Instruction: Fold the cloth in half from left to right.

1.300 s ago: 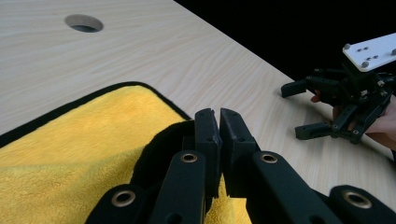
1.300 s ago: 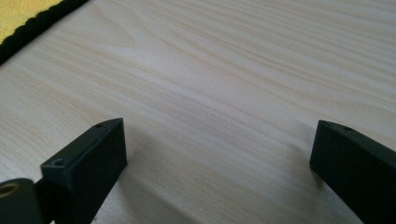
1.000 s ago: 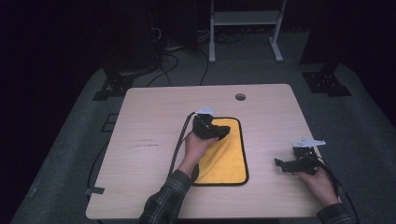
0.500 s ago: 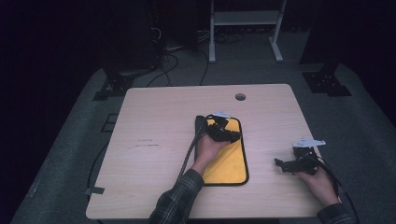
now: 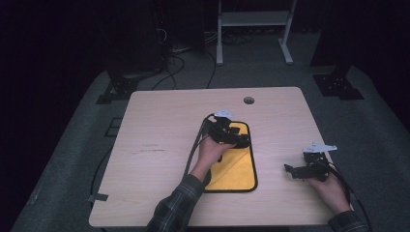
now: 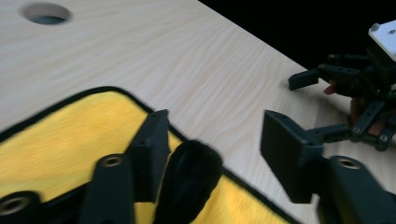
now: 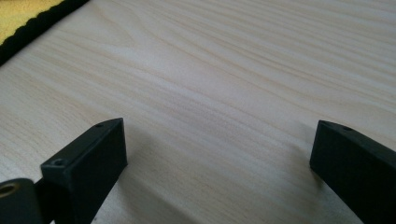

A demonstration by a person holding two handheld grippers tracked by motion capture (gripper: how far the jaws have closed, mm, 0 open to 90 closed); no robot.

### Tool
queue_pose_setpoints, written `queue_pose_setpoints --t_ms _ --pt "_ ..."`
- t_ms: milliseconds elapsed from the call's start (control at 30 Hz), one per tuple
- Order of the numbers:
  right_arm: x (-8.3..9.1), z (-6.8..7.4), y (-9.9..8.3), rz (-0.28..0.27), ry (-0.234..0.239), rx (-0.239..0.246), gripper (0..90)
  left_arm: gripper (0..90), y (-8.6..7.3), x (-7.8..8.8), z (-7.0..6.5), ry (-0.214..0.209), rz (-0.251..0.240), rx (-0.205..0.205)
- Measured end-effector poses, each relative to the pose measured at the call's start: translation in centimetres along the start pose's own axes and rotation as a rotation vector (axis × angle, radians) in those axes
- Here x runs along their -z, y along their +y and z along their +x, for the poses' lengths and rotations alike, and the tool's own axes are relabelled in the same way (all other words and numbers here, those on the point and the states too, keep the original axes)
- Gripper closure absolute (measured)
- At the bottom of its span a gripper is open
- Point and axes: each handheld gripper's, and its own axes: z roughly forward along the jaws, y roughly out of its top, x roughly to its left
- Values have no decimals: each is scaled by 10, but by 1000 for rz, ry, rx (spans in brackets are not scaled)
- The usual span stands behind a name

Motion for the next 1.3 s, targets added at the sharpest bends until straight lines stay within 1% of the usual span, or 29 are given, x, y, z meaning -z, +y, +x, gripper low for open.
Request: queue_pose_setpoints --t_ms 33,67,100,167,200,267,367,433,467,500,533,567,633,667,733,800,900,933,967,1100,1133,1167,1267,1300 --pt "0 0 0 0 0 0 29 357 -3 10 1 18 0 -10" --pt "0 0 0 0 -1 -1 28 337 -5 16 1 33 -8 -17" --pt "0 0 0 1 -3 -5 28 316 -7 20 2 41 -9 -22" --pt "0 1 0 1 -6 -8 28 281 -13 32 4 69 -7 -30" --pt "0 1 0 1 -7 -10 28 268 -18 39 5 79 -6 -29" --pt "0 1 0 2 -8 -10 28 239 -25 48 8 87 -8 -19" --pt "0 1 0 2 -8 -11 27 182 -38 62 11 116 1 -26" --pt "0 1 0 4 -11 -13 22 134 -46 70 12 142 22 -32" --pt "0 1 0 4 -16 -17 22 92 -54 77 14 177 46 -47" --pt "0 1 0 4 -16 -17 22 79 -54 77 14 177 46 -47" --pt "1 2 -1 4 -25 -26 22 73 -58 82 14 196 63 -54" --pt "1 2 -1 4 -25 -26 22 73 -63 86 16 203 80 -55" --pt "1 3 -1 4 -30 -31 22 53 -73 94 17 205 96 -38" --pt "1 3 -1 3 -30 -31 22 18 -79 97 17 213 109 -34" --pt "1 3 -1 4 -29 -31 22 16 -89 104 18 243 137 -52" --pt "2 3 -1 5 -29 -31 22 0 -96 109 18 261 147 -61" --pt "2 4 -1 5 -29 -31 22 0 -107 118 18 284 157 -71" --pt "2 4 -1 5 -32 -35 22 0 -113 124 18 296 165 -72" --pt "2 4 -1 5 -32 -35 22 0 -113 124 18 296 165 -72" --pt "1 4 -1 2 -38 -39 22 0 -126 136 19 321 169 -75" --pt "1 5 -1 2 -45 -44 22 0 -131 142 20 337 181 -77" --pt "1 5 -1 2 -45 -44 22 0 -131 142 20 337 181 -77" --pt "0 6 -1 0 -45 -43 24 0 -141 148 22 350 204 -62" --pt "0 6 0 1 -44 -45 31 0 -143 150 23 351 204 -62"
